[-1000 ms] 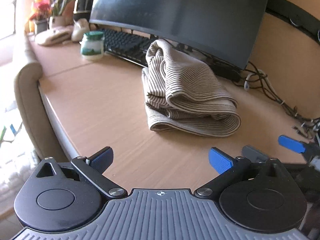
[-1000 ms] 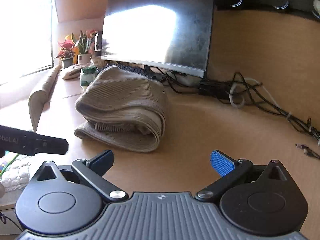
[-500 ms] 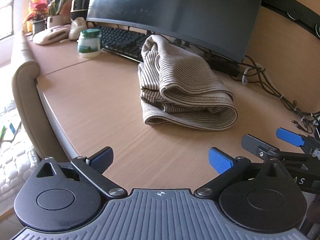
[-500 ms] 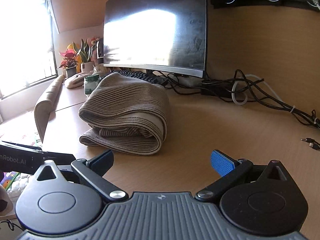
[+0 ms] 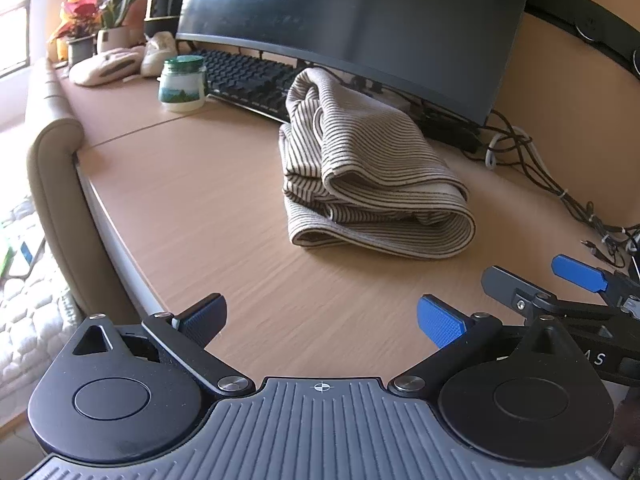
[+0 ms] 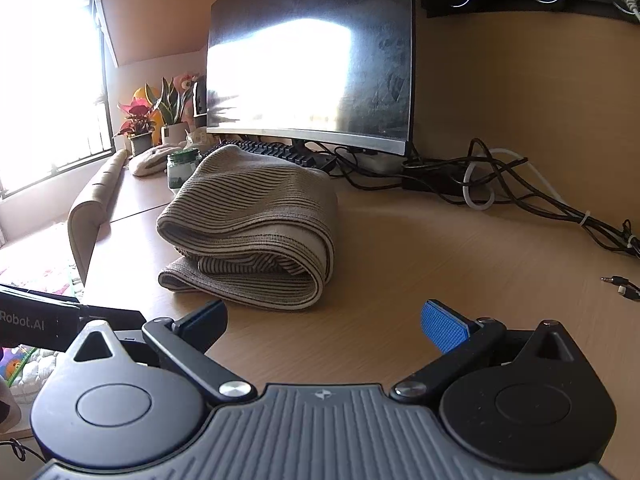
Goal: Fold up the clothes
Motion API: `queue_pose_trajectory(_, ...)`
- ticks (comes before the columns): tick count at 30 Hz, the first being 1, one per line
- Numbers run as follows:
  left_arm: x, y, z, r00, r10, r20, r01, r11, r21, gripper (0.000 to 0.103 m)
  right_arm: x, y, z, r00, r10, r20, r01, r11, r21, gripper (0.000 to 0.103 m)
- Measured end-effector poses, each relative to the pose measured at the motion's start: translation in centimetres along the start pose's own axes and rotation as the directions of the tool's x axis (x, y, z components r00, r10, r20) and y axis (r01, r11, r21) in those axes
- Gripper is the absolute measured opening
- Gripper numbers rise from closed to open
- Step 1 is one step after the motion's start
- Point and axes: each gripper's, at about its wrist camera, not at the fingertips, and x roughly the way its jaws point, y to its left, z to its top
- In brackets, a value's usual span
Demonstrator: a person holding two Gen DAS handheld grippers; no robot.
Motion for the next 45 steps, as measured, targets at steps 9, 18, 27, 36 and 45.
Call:
queue_pose_trajectory(9, -0.41, 0.17, -0.24, 1.0, 0.017, 0.0, -0.017, 1.0, -0.017, 0.103, -0.12, 0.12, -0.02, 1.0, 0.006, 0.005, -0.006, 1.0, -0.007, 0.103)
queue_pose_trajectory(18, -0.4, 0.15, -0.37, 1.0, 0.019, -0.003, -0.019, 1.0, -0.02, 0.103, -0.12, 0.01, -0.03, 1.0, 0.009, 0.006, -0.009, 1.0, -0.008, 0.103)
queue_pose_trajectory(27, -0.33, 0.37, -0.36, 1.0, 0.015, -0.005, -0.016, 1.0, -0.025, 0.103, -0.05, 0.43, 0.0, 1.0, 0.008, 0.0, -0.008, 1.0, -0.03, 0.103)
queue_pose_trajectory(36, -0.09, 0.27, -0.28, 1.0, 0.0, -0.009, 0.0, 1.0, -0.017, 0.103, 0.08, 0.46, 0.01, 1.0, 0.005, -0.005, -0.005, 1.0, -0.025, 0.103)
queue_pose_trajectory(45, 0.08, -0.01, -0.32, 1.0, -0.004, -0.013, 0.004, 1.0, -0.008, 0.103, 0.06, 0.3, -0.02, 1.0, 0.002, -0.003, -0.002, 1.0, -0.014, 0.103)
